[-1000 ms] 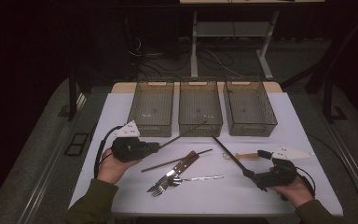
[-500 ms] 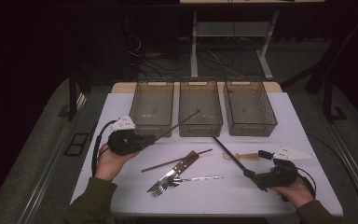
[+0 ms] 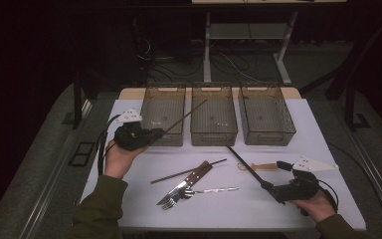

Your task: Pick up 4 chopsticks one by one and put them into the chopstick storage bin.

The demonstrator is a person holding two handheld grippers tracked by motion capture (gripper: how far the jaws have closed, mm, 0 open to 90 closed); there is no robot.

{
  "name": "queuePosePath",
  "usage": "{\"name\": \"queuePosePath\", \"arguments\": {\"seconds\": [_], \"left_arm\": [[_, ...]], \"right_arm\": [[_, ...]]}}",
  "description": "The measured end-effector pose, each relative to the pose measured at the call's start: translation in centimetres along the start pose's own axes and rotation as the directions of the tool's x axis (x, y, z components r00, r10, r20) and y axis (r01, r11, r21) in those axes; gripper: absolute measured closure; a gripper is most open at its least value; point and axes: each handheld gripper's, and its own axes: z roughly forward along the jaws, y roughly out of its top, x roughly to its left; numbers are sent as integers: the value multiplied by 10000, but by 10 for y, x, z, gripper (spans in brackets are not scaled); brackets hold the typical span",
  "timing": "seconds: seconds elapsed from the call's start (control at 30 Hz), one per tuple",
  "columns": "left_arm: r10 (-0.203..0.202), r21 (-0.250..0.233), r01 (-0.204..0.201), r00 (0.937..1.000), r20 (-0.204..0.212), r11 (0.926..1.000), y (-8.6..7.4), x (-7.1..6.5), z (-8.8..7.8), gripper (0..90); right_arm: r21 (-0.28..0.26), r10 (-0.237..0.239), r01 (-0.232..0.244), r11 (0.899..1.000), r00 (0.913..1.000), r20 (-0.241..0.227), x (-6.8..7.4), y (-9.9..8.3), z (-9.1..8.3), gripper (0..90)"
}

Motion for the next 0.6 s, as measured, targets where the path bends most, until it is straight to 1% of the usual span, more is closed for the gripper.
{"name": "queuePosePath", "arguments": {"seconds": [0.07,0.13,0.17,0.27,0.4,0.47,0.53,0.57,0.6], "left_arm": [[-119,-19,119,9999,-111,9999,3,4,0,846],[-111,-18,111,9998,-179,9999,4,6,1,846],[-242,-113,239,9994,-265,9996,6,11,1,846],[-412,-182,403,9978,-511,9990,10,17,2,846],[-631,-193,616,9939,-905,9979,15,27,6,846],[-694,-207,677,9928,-979,9975,17,29,6,846],[-741,-186,723,9899,-1205,9972,20,33,8,846],[-859,-230,835,9870,-1357,9962,23,38,11,846],[-859,-230,835,9870,-1357,9962,23,38,11,846]], "right_arm": [[-7,1,-1,10000,10000,9,0,0,0,26],[-6,33,-33,10000,10000,18,0,0,0,26],[-11,32,-32,10000,10000,25,-1,-1,0,26],[-9,54,-54,10000,10000,20,0,-1,0,26],[-5,96,-96,10000,9999,47,0,-1,0,26],[-4,111,-111,9999,9999,52,0,-2,0,26],[-34,127,-127,9999,9999,56,-1,-2,-1,26],[-46,98,-98,9999,9999,64,-1,-2,-1,26],[-46,98,-98,9999,9999,64,-1,-2,-1,26]]}}
